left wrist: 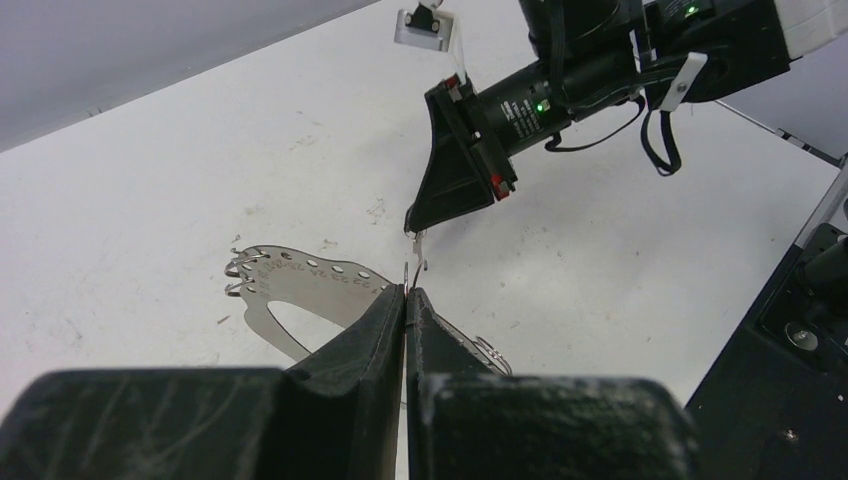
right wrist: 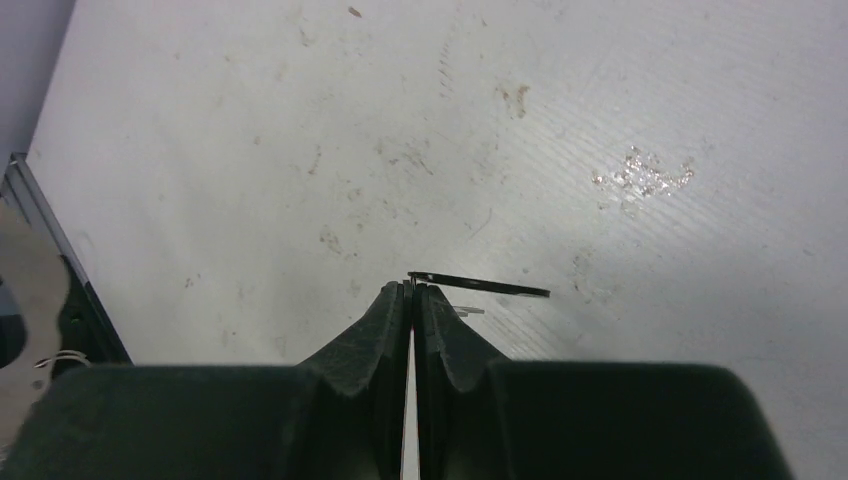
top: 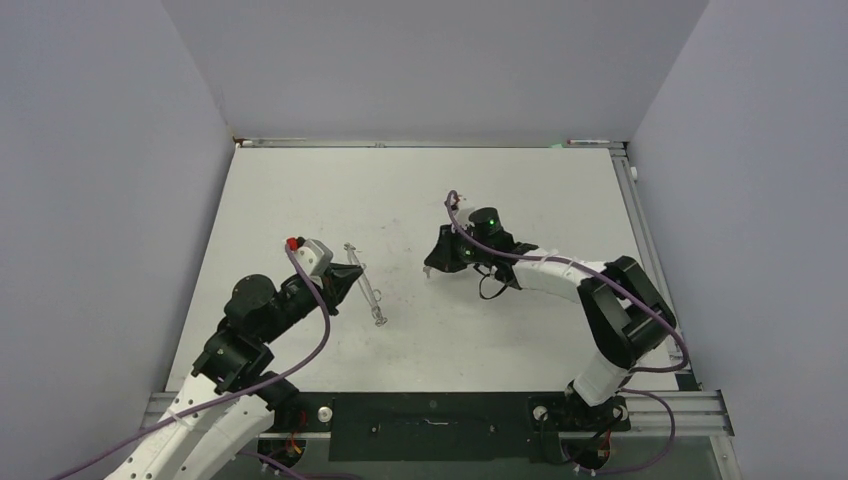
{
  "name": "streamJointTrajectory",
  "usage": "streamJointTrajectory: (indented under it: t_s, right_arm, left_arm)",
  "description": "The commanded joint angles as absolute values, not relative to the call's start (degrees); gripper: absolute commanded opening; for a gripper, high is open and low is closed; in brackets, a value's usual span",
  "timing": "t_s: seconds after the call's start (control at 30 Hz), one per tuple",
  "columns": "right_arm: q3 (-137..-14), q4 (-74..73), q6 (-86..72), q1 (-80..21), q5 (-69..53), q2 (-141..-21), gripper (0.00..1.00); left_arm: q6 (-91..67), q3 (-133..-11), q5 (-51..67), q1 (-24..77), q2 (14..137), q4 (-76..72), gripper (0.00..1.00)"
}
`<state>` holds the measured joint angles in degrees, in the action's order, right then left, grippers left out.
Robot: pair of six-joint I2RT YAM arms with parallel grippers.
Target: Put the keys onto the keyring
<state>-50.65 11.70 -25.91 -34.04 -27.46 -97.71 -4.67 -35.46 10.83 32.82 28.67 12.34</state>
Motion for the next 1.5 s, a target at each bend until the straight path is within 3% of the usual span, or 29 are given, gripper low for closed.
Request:
streamJointTrajectory:
  t_s: [0.0, 0.73, 1.47]
  right_arm:
    - [-50.29, 14.15, -24.50, -33.75, -29.75, -91.09, 0.05]
    - [-54.46, 8.52, -21.39, -34.00, -35.19, -68.84, 0.05]
    - [-57.46, 14.26, -19.32, -42.74, -40.90, -68.40, 0.05]
  left_arm:
    - [-3.97, -33.42, 13.96, 32.37, 27.08, 4.44, 0.00]
    - [-4.57, -29.27, 25.87, 31.65, 26.73, -5.00, 0.00]
    - [-5.62, -28.65, 28.49, 31.46, 26.60, -6.24, 0.00]
